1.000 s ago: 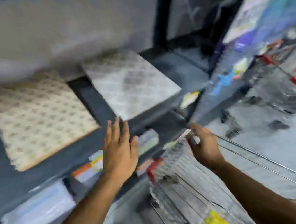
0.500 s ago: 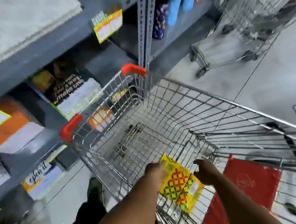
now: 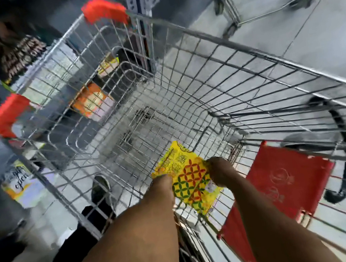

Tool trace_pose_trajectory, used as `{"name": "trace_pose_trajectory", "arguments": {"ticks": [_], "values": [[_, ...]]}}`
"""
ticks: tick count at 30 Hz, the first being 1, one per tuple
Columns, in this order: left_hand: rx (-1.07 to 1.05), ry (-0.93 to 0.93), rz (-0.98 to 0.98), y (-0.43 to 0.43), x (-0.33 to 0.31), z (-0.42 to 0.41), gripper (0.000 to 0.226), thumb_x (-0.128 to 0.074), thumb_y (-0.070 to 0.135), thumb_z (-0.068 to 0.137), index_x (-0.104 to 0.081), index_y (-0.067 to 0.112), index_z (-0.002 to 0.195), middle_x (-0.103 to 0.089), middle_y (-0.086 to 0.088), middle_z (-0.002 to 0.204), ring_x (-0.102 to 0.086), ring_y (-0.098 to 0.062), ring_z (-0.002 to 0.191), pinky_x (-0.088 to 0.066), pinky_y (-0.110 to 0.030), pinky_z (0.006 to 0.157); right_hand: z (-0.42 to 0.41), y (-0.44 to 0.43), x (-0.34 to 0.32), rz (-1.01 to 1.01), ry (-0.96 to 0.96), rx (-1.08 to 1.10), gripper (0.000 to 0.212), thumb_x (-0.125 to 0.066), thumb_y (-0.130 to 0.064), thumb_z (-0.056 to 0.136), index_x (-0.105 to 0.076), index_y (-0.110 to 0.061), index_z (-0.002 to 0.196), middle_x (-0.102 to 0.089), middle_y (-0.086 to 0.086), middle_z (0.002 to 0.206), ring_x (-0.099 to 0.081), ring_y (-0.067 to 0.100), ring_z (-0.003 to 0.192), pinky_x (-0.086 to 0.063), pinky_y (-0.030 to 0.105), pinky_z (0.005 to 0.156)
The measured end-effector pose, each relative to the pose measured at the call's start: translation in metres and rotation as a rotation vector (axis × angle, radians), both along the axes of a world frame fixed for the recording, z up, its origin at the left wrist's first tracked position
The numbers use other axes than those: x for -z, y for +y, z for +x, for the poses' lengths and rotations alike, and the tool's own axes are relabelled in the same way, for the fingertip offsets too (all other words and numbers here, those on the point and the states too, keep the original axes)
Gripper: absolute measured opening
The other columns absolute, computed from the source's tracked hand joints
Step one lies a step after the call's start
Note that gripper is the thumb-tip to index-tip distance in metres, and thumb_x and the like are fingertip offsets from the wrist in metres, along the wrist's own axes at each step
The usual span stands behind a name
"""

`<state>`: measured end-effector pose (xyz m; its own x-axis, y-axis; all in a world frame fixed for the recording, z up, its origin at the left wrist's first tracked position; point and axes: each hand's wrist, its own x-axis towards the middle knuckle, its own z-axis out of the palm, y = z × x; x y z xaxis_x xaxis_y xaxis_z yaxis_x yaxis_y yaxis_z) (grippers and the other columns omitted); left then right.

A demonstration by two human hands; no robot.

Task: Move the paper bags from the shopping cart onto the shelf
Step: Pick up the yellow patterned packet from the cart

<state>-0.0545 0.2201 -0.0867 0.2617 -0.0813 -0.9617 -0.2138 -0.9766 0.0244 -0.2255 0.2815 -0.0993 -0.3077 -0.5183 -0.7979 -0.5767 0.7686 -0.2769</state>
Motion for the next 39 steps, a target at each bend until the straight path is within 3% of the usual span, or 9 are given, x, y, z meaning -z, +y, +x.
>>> {"name": "trace_pose_trajectory", "arguments": {"ticks": [4, 8, 12, 15, 21, 26, 31, 35, 39], "values": [[-0.017, 0.073, -0.222, -0.035, -0.029, -0.004, 0.039, -0.036, 0.014, 0.097, -0.05, 0.001, 0.131, -0.059, -0.018, 0.119, -0.057, -0.021, 0.098, -0.048, -0.028, 0.076, -0.002, -0.008, -0.025, -0.244, -0.121, 0.282, 0.016, -0.057, 0.002, 0.077, -0.068, -0.009, 0.08, -0.064, 0.011, 0.073, -0.055, 0.018, 0.066, -0.043, 0.036, 0.062], [-0.041, 0.164, -0.488, -0.081, -0.085, -0.005, 0.024, -0.048, 0.009, 0.093, -0.065, -0.005, 0.102, -0.051, -0.008, 0.057, -0.044, -0.02, 0.056, -0.032, -0.017, 0.044, 0.001, -0.032, -0.082, -0.498, -0.226, 0.42, 0.022, -0.06, 0.002, 0.08, -0.071, -0.017, 0.08, -0.067, 0.003, 0.073, -0.054, 0.007, 0.056, -0.044, 0.025, 0.054], [0.035, 0.276, -0.789, -0.126, -0.155, 0.01, 0.032, -0.059, 0.015, 0.09, -0.064, -0.001, 0.117, -0.07, -0.021, 0.108, -0.066, -0.036, 0.099, -0.052, -0.033, 0.074, 0.011, -0.067, -0.149, -0.663, -0.424, 0.583, 0.026, -0.055, 0.008, 0.085, -0.072, -0.011, 0.09, -0.069, 0.02, 0.09, -0.065, 0.025, 0.076, -0.056, 0.04, 0.067], [0.111, 0.401, -0.954, -0.149, -0.209, 0.037, 0.022, -0.06, 0.006, 0.088, -0.065, 0.006, 0.11, -0.069, -0.009, 0.105, -0.065, -0.024, 0.096, -0.05, -0.046, 0.097, 0.024, -0.092, -0.202, -0.784, -0.572, 0.624, 0.024, -0.055, 0.005, 0.088, -0.073, -0.011, 0.088, -0.073, 0.016, 0.089, -0.07, 0.028, 0.077, -0.061, 0.043, 0.066], [0.196, 0.656, -1.128, -0.163, -0.301, 0.1, 0.027, -0.049, -0.004, 0.09, -0.065, -0.003, 0.111, -0.073, 0.0, 0.067, -0.06, -0.009, 0.047, -0.048, -0.018, 0.044, 0.067, -0.13, -0.299, -0.968, -0.758, 0.54, 0.024, -0.052, 0.004, 0.091, -0.07, -0.012, 0.086, -0.073, 0.005, 0.078, -0.069, 0.026, 0.076, -0.061, 0.045, 0.067], [0.086, 0.667, -1.297, -0.169, -0.35, 0.145, 0.032, -0.051, -0.005, 0.089, -0.075, 0.016, 0.093, -0.078, 0.001, 0.085, -0.071, -0.016, 0.078, -0.057, -0.034, 0.08, 0.106, -0.154, -0.348, -1.038, -0.786, 0.394, 0.022, -0.054, 0.002, 0.091, -0.07, -0.012, 0.087, -0.073, 0.009, 0.079, -0.068, 0.027, 0.076, -0.061, 0.036, 0.063], [-0.076, 0.579, -1.389, -0.165, -0.372, 0.217, 0.029, -0.05, -0.005, 0.09, -0.071, 0.011, 0.101, -0.078, -0.001, 0.087, -0.071, -0.015, 0.077, -0.058, -0.028, 0.076, 0.163, -0.183, -0.366, -1.004, -0.864, 0.187, 0.013, -0.054, -0.002, 0.092, -0.066, -0.005, 0.089, -0.06, 0.021, 0.082, -0.056, 0.034, 0.08, -0.05, 0.046, 0.071], [-0.17, 0.515, -1.398, -0.156, -0.375, 0.265, 0.032, -0.047, -0.006, 0.091, -0.063, 0.0, 0.118, -0.071, -0.014, 0.102, -0.067, -0.017, 0.08, -0.055, -0.029, 0.079, 0.211, -0.2, -0.363, -0.969, -0.88, 0.045, 0.021, -0.056, -0.006, 0.091, -0.072, -0.017, 0.099, -0.071, 0.002, 0.076, -0.061, 0.021, 0.063, -0.051, 0.034, 0.057], [-0.303, 0.382, -1.402, -0.149, -0.369, 0.341, 0.031, -0.046, -0.005, 0.092, -0.062, -0.001, 0.118, -0.071, -0.013, 0.097, -0.066, -0.021, 0.078, -0.054, -0.032, 0.077, 0.286, -0.225, -0.36, -0.895, -0.869, -0.074, 0.021, -0.06, -0.008, 0.09, -0.071, -0.012, 0.108, -0.073, 0.019, 0.095, -0.063, 0.03, 0.08, -0.057, 0.047, 0.066]]}}
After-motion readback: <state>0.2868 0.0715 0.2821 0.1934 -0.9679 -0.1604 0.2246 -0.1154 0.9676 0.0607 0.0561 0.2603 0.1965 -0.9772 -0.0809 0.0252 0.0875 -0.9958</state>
